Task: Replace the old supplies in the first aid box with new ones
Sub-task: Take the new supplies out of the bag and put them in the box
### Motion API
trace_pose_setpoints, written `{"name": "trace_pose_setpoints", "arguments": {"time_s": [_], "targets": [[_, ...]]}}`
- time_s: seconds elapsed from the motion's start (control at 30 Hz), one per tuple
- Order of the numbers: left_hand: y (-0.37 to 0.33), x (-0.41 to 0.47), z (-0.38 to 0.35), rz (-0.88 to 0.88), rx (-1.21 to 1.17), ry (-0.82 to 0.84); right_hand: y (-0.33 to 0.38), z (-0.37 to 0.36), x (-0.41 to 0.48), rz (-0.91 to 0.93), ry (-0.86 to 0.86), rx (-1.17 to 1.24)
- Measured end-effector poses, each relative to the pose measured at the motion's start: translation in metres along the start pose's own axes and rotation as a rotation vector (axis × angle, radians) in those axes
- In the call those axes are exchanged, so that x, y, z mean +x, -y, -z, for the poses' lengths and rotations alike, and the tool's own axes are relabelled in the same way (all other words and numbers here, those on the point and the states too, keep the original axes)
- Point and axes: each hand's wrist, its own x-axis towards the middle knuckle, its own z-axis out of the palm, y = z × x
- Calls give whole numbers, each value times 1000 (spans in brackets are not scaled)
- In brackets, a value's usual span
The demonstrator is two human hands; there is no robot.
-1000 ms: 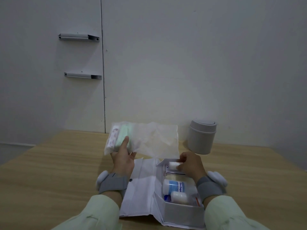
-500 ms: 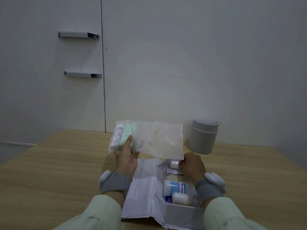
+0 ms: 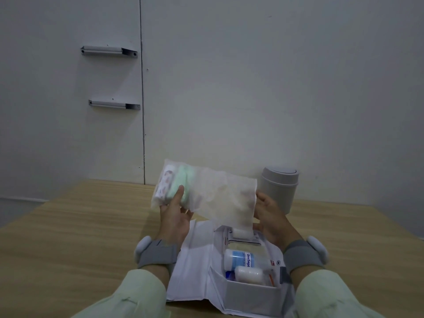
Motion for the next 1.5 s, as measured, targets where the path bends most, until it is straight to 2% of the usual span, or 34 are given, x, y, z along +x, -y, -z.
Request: {"name": "trace_pose_setpoints", "arguments": {"time_s": [0.3,0.47,0.83,1.03,1.17,1.37,1.5], "targets": [[-12,-6,-8,48,40,33,-2,-2,-1,-6,-97,-58],[-12,-6,-9,29,82,33,-5,-2,2,146,-19,-77],[-13,-6,-3,21,92,-45,-4,-7,5,226,29,-116],[-14,-5,-1,45,53,-42,-8,-8,8,198,33,-93],[-11,-5,0,46,18,42,-10,-5,10,199,25,-104],[-9,-7,-1,234,43,185,-4,-9,13,192,29,-99],[-6,-4,-5,172,103,118,-6,-8,16,140,5,-46]]}}
